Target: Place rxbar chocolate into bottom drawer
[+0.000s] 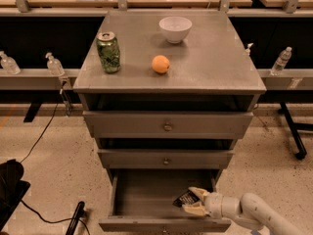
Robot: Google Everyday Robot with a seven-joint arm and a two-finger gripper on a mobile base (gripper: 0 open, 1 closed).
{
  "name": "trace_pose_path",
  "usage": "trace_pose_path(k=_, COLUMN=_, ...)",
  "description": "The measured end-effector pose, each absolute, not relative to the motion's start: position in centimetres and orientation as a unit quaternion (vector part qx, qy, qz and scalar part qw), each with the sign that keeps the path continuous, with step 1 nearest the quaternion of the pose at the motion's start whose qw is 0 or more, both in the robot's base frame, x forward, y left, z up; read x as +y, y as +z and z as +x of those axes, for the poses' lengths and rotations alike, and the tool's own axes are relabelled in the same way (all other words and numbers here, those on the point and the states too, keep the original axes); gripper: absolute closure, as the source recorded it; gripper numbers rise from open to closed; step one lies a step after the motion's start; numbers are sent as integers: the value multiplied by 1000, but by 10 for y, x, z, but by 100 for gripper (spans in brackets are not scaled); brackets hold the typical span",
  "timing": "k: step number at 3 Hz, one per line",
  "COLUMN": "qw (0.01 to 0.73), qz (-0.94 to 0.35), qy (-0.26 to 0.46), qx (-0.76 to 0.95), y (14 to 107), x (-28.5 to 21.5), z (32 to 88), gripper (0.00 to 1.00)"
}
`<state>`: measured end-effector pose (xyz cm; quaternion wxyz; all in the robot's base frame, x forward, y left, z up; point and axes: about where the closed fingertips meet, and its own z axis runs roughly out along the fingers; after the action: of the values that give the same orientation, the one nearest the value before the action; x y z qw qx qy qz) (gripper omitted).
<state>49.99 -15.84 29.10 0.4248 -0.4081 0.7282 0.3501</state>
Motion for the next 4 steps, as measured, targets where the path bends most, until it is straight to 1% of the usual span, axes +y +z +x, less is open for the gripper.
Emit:
trace_pose_path(k=1, qw=418, qz=-385, qy=310, qx=762, y=257, x=-148, z=508, gripper=100)
trace_pose_path(k=2, qw=415, qz=-366, qy=279, qx=785, y=233, x=-135, z=527, gripper=84)
trace_pose_path(k=3, qw=413, qz=-353, qy=270, qx=795, y=216, x=-120, z=544, gripper=61)
trace_pose_path(k=4, qw=402, qz=-353, qy=276, qx=798, y=202, x=-109, z=557, gripper=38)
